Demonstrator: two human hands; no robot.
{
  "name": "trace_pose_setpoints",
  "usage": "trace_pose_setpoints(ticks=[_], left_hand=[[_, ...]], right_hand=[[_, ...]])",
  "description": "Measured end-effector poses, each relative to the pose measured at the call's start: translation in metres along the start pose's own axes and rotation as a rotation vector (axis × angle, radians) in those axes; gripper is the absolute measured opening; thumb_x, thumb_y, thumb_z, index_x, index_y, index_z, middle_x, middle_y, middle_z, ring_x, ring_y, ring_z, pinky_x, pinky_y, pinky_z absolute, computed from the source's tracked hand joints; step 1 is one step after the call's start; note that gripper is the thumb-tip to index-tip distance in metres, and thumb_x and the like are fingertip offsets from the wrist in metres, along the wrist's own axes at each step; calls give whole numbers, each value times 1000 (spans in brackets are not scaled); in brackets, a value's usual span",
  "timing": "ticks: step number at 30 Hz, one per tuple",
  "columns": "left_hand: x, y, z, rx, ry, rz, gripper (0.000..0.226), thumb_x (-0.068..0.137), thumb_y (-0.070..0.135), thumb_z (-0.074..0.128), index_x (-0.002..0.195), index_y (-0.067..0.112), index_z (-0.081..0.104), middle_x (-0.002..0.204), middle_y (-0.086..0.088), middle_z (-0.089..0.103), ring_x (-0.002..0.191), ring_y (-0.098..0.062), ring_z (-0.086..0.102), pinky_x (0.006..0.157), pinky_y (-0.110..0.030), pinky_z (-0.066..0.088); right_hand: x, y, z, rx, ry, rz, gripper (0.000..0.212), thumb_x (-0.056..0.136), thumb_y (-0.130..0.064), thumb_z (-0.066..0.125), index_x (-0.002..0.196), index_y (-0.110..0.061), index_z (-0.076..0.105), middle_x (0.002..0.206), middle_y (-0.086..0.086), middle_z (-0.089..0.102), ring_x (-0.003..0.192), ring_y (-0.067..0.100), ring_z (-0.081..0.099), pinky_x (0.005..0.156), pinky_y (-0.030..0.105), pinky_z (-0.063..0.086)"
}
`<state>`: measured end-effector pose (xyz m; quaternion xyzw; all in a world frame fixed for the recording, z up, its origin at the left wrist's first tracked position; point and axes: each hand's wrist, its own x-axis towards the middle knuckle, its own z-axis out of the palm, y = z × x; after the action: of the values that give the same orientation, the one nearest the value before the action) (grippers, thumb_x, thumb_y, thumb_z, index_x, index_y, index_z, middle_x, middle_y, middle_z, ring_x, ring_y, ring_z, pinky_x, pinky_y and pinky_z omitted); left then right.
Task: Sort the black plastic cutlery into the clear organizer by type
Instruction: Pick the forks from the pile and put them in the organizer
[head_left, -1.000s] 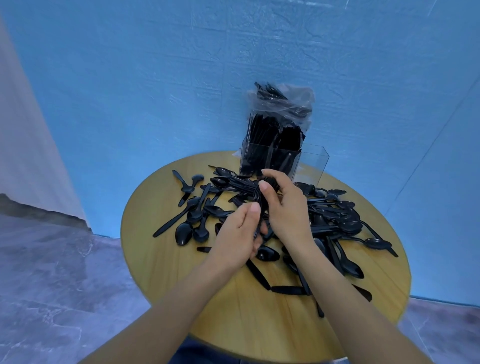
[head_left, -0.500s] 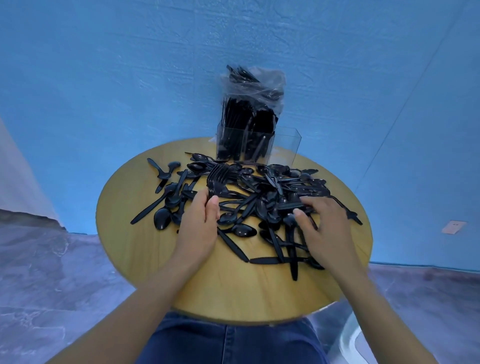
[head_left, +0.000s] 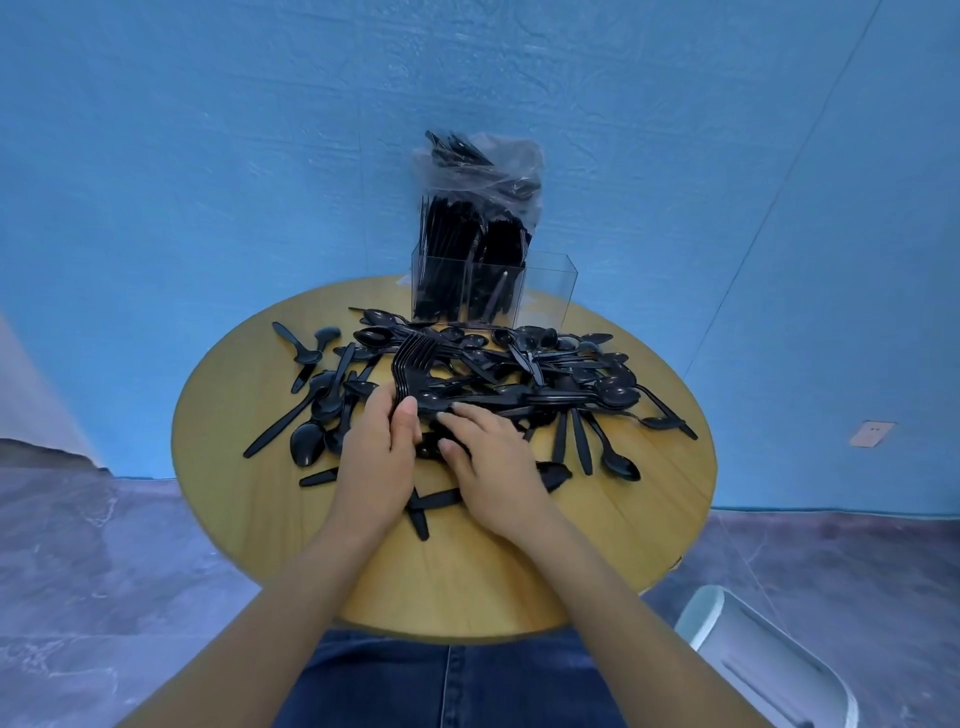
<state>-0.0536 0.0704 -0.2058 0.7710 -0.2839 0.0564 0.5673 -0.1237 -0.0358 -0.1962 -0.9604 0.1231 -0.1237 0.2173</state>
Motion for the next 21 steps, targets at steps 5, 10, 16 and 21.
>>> trace_pose_setpoints(ticks=[5,10,16,21], left_hand=[[1,0,0,19,-9,-7,26,100,28,34,79,17,44,66,4,48,53,-9,42,52,-27,37],[2,0,2,62,-24,-32,26,100,28,33,79,19,44,67,2,50,56,-11,45,54,-27,38],[3,-1,2,61,-39,-34,25,100,29,33,83,16,46,67,2,50,54,-6,43,53,-28,39],[3,0,2,54,-44,-31,24,99,28,34,82,16,45,67,1,50,54,-8,42,53,-35,40]], right_hand=[[17,19,-19,74,254,84,36,98,-25,44,133,-24,52,140,-4,44,131,17,35,109,37,28],[31,58,-39,-72,109,406,42,99,-31,40,141,-27,40,148,2,33,136,27,24,110,43,23],[30,37,-17,-72,61,181,39,99,-29,41,137,-24,47,146,0,37,136,21,24,110,36,24],[32,40,-22,95,209,106,29,95,-12,52,122,-18,61,127,-3,52,123,16,39,95,11,19]])
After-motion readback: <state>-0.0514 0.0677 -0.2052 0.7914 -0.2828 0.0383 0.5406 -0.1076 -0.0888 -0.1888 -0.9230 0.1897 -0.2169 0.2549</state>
